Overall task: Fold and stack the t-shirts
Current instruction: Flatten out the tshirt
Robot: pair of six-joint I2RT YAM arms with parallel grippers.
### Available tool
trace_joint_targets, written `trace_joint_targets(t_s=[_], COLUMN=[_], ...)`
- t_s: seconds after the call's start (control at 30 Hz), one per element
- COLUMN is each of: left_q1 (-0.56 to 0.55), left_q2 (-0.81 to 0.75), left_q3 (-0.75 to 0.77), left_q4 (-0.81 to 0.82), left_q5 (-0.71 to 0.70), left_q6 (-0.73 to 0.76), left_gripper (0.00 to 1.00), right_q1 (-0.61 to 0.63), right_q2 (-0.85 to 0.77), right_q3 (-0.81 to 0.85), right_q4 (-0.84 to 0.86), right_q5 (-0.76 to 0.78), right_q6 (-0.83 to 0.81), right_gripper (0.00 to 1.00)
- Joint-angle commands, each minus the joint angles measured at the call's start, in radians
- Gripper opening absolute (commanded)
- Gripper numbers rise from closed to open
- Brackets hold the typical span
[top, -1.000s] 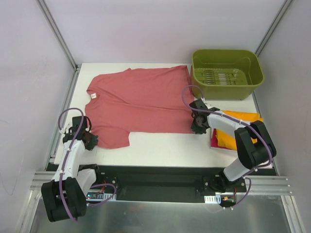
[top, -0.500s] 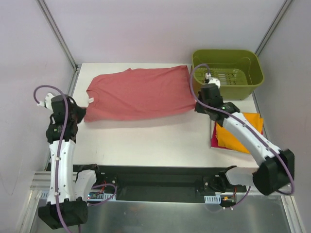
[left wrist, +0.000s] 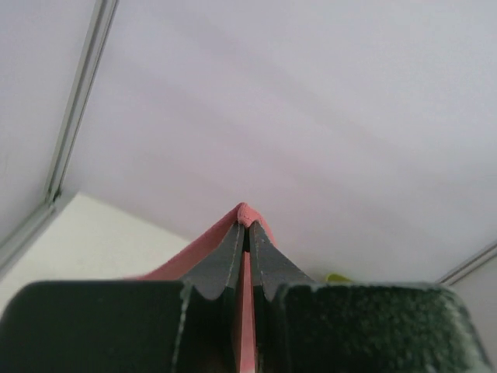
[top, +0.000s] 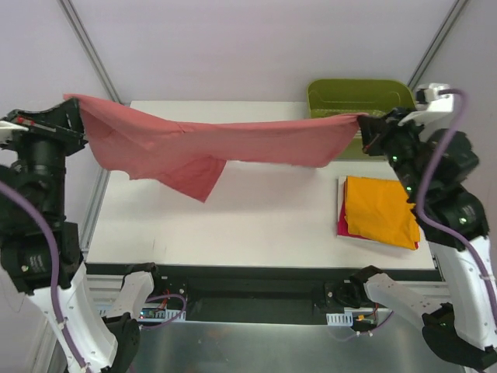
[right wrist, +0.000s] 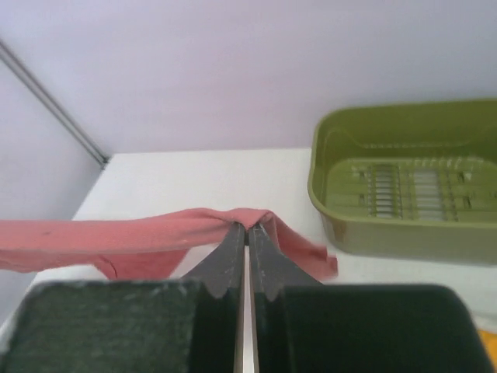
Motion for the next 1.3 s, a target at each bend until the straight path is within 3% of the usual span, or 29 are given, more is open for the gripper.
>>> trace_joint_targets(t_s=[0.0, 0.2, 0.4, 0.57, 0.7, 0.77, 0.87, 1.0, 1.13, 1.27], left_q1=[0.004, 0.004, 0.004, 0.005, 0.004, 0.004, 0.005, 0.002, -0.003, -0.007], left_q2=[0.035, 0.075, 0.101, 0.153, 0.205, 0.248, 0.328, 0.495, 0.719, 0.967], left_q3=[0.234, 0.481, 0.55, 0.392, 0.119, 0.012, -0.215, -0.424, -0.423, -0.36], left_q4=[0.05, 0.049, 0.073, 0.158, 0.274, 0.363, 0.522, 0.674, 0.705, 0.701], left_q5=[0.069, 0.088, 0.039, 0.123, 0.218, 0.221, 0.212, 0.264, 0.333, 0.37], left_q6=[0.126, 0.171, 0.197, 0.202, 0.208, 0.217, 0.249, 0.281, 0.292, 0.295], left_gripper=[0.0, 0.0, 0.0, 0.0, 0.0, 0.03, 0.04, 0.03, 0.0, 0.0], right_q1=[0.002, 0.002, 0.0, 0.002, 0.002, -0.001, -0.015, -0.051, -0.067, -0.072], right_q2=[-0.047, -0.047, -0.064, -0.025, 0.039, 0.123, 0.272, 0.525, 0.833, 1.005], right_q3=[0.174, 0.401, 0.418, 0.336, 0.124, 0.008, -0.103, -0.102, -0.002, 0.108], right_q4=[-0.089, -0.245, -0.251, -0.231, -0.063, 0.001, 0.139, 0.198, 0.235, 0.212], right_q5=[-0.106, -0.219, -0.215, -0.077, 0.108, 0.191, 0.181, 0.166, 0.162, 0.153], right_q6=[-0.064, -0.081, -0.086, -0.118, -0.143, -0.141, -0.114, -0.045, -0.041, -0.04], right_gripper=[0.01, 0.0, 0.01, 0.01, 0.01, 0.0, 0.01, 0.01, 0.0, 0.01])
